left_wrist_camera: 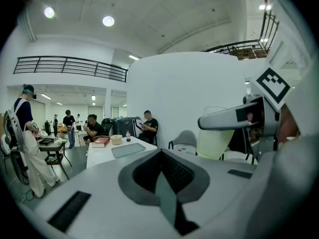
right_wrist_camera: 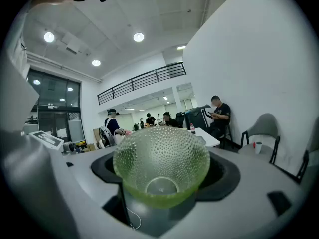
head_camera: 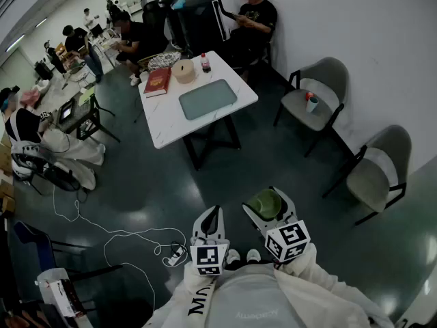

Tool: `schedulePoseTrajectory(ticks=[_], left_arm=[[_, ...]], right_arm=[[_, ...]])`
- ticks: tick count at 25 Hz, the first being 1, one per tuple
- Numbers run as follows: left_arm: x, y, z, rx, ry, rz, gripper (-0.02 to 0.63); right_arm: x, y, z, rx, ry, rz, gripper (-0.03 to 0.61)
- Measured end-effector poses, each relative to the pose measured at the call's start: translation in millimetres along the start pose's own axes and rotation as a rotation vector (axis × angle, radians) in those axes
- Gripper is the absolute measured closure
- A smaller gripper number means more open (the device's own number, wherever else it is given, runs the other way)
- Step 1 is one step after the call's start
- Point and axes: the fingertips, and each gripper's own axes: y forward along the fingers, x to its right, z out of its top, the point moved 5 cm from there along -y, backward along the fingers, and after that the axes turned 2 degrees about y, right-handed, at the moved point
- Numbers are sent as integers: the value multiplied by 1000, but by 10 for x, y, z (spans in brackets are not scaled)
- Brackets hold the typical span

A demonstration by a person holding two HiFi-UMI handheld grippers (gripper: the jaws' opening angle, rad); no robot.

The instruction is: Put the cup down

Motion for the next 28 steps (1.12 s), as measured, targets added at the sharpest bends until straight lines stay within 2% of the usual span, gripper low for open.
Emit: schedulePoseTrajectory(ticks=[16,28], left_arm=[[-8,22,-55,-15,-5,-15,603],[191,220,29,17,4,-12,603]], right_arm=[[-41,15,-14,9,19,19,178],[191,-10,51,32,20,46,178]])
